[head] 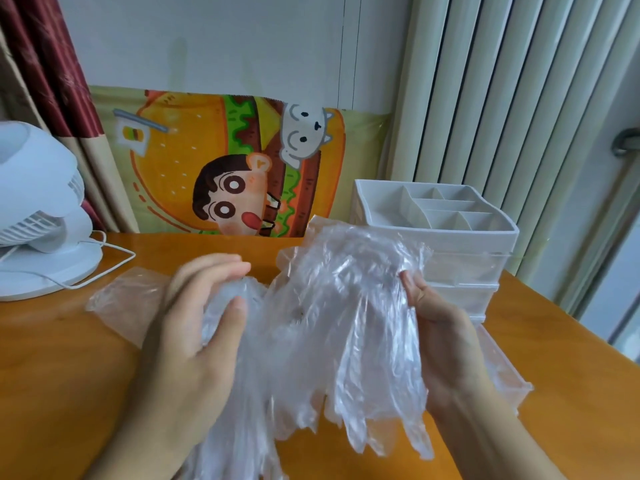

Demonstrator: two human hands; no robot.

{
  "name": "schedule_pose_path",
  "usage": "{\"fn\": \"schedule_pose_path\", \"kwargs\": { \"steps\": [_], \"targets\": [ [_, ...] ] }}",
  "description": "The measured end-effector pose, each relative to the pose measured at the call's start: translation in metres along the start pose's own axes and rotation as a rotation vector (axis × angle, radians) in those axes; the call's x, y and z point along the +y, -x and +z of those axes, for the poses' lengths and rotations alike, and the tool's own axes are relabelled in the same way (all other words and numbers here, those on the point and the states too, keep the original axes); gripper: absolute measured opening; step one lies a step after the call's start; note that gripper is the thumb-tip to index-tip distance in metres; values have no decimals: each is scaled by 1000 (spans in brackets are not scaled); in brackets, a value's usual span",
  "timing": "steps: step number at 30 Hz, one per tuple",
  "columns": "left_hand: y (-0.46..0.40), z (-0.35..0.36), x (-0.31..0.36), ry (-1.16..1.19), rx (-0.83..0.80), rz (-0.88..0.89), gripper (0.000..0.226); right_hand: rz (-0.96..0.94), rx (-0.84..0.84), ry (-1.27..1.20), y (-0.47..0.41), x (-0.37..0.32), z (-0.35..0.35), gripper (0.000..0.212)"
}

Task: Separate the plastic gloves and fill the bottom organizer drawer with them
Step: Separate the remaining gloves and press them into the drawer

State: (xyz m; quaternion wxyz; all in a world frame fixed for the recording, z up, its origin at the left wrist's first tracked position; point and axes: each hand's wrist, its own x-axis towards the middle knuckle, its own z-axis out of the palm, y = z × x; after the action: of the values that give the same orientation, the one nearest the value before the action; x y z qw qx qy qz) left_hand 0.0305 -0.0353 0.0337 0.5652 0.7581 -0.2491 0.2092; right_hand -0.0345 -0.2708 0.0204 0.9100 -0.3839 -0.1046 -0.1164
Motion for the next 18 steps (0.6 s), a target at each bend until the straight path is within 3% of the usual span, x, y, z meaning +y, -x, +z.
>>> {"fn": "schedule_pose_path", "kwargs": {
  "steps": [2, 3, 4, 6, 8, 10, 11, 12, 15, 18],
  "targets": [
    [0, 0, 12, 530, -264, -419, 36, 16, -14, -5, 0, 5, 3, 40],
    [0, 2, 11, 683, -345, -550, 44, 30, -13, 6, 1, 9, 4, 43],
    [1, 2, 6, 743, -417, -572, 48, 50, 2, 28, 0, 13, 7, 46],
    [5, 7, -6, 640, -375, -578, 61, 99, 51, 115, 1, 23, 15, 46],
    [10, 4, -15, 495, -300, -540, 74, 111, 97, 199, 1, 29, 19, 25],
    [11, 5, -14, 418, -280, -416, 33, 98, 180, 238, 1, 30, 20, 10],
    [11, 7, -11, 410, -277, -361, 13, 93, 209, 251, 1, 29, 21, 15],
    [11, 8, -6, 392, -272, -333, 7, 102, 219, 263, 1, 29, 22, 24],
    [14, 10, -7, 365, -290, -313, 12, 159, 180, 344, 3, 32, 26, 43],
    [12, 8, -14, 374, -312, -308, 15, 125, 315, 561, 1, 38, 21, 41]
  ]
}}
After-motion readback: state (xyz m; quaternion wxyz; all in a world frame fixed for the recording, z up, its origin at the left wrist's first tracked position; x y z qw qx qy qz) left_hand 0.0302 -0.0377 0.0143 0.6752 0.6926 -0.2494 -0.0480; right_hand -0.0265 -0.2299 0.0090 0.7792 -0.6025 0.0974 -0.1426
